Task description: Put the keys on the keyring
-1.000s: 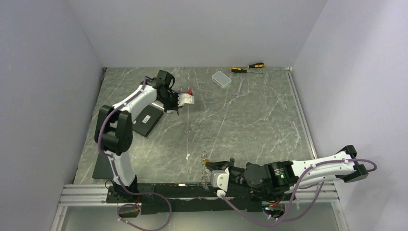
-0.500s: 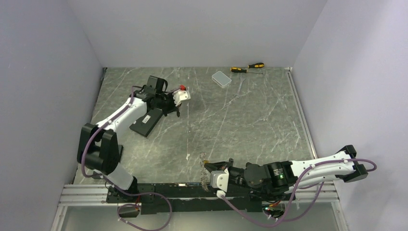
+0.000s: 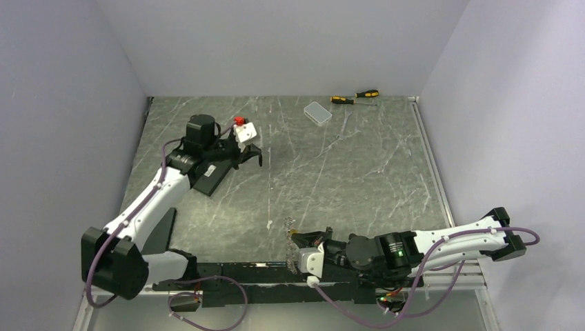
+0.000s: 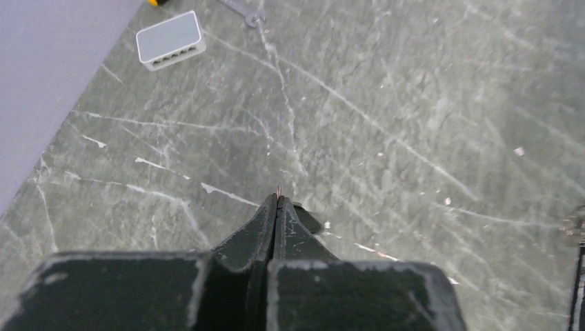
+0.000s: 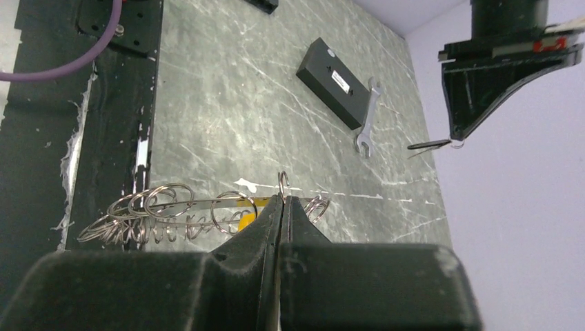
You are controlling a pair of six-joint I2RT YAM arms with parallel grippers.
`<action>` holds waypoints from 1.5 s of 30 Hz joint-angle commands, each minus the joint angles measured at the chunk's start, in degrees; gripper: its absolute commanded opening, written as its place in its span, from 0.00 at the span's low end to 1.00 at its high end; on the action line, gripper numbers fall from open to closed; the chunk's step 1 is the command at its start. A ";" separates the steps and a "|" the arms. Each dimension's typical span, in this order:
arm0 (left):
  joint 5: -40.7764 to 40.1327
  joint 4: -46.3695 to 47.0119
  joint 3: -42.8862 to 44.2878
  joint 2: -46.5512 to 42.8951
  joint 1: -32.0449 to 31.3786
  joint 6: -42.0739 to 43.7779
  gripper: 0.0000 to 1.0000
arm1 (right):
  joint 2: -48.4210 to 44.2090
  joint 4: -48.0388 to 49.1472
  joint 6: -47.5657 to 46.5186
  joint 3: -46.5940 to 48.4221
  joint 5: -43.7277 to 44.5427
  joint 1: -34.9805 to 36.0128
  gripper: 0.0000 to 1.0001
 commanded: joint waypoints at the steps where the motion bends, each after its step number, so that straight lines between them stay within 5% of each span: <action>1: 4.23 9.74 -4.38 -8.05 -0.11 -9.98 0.00 | 0.98 0.15 -1.78 4.71 0.18 -0.48 0.00; 6: 3.81 18.75 -10.69 -14.43 -0.54 -23.87 0.00 | 4.55 -2.79 -3.23 8.12 -1.33 -2.68 0.00; 11: 3.03 12.56 -10.76 -17.50 -2.13 -29.80 0.00 | 7.26 -5.41 -3.95 10.52 -2.70 -4.94 0.00; 45: 11.94 14.28 -22.77 -27.20 -11.56 -5.68 0.00 | 13.55 -22.33 -2.58 25.38 -36.28 -25.37 0.00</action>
